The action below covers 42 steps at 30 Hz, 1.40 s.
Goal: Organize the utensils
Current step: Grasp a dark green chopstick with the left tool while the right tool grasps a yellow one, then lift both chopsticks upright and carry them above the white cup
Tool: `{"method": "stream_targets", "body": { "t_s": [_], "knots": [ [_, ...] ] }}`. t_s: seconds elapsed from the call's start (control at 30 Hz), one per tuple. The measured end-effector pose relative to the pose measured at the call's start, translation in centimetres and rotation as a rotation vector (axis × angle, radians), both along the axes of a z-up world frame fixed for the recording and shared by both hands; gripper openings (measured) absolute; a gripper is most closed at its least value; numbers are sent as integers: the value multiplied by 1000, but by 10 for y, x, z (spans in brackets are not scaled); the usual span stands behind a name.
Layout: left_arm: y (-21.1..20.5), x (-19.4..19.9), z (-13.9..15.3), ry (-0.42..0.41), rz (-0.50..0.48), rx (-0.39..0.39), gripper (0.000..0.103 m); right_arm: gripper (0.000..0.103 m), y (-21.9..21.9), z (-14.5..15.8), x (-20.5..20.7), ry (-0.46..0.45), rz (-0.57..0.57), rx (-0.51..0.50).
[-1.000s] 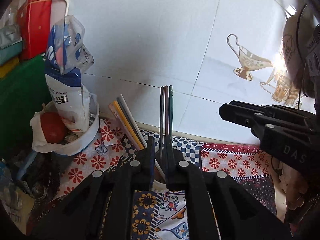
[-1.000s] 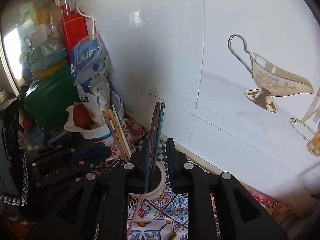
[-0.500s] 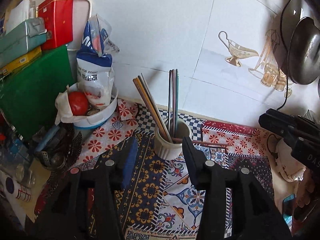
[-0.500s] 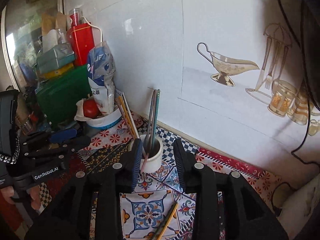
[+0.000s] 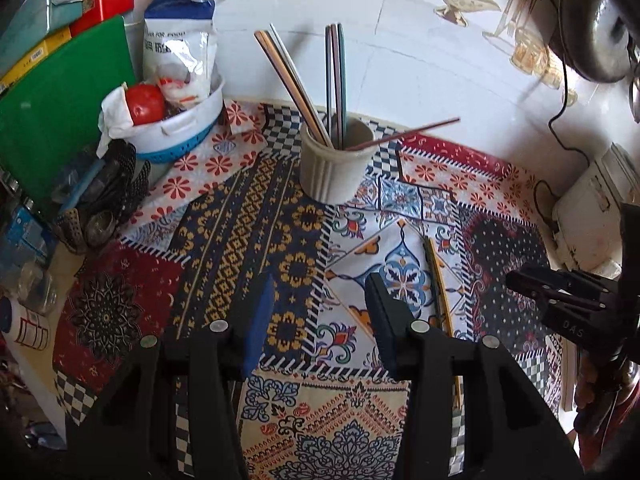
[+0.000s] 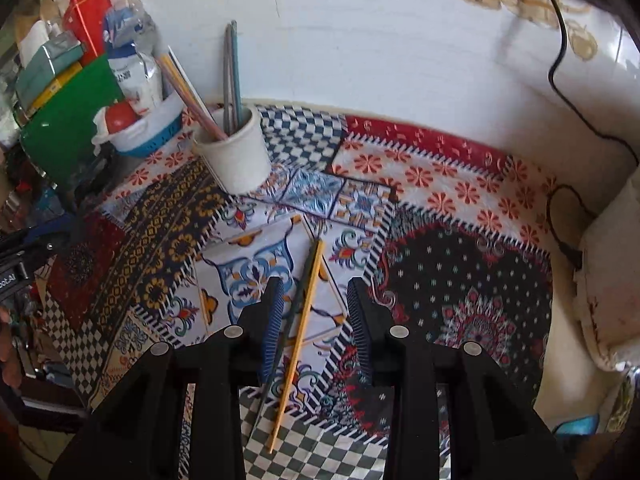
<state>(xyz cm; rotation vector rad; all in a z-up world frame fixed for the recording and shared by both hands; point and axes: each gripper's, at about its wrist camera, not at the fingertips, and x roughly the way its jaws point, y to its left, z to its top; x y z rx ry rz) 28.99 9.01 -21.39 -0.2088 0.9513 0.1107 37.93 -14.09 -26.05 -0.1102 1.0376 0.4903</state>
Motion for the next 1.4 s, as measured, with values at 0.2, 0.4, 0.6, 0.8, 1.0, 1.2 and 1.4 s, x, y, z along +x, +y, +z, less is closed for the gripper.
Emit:
{"method": "stream_targets", "body": {
  "t_s": [0.2, 0.4, 0.6, 0.8, 1.0, 1.2, 1.4],
  "knots": [
    [-17, -6, -34, 91, -49, -11, 46, 30, 5, -60, -8, 151, -1, -38],
    [-44, -1, -64, 178, -141, -52, 46, 28, 17, -79, -14, 170, 40, -79],
    [-63, 25, -82, 238, -197, -143, 37, 5, 11, -82, -15, 159, 55, -80],
    [-95, 61, -97, 298, -270, -201, 21, 5, -28, -83, -9, 172, -30, -60],
    [-128, 85, -111, 333, -326, -185, 11, 5, -62, -83, -4, 205, -66, -53],
    [-130, 91, -119, 342, -302, -136, 4, 5, -69, -83, -1, 235, -60, -45],
    [-98, 73, -118, 372, -251, -83, 3, 5, -55, -83, 11, 244, -30, -50]
  ]
}}
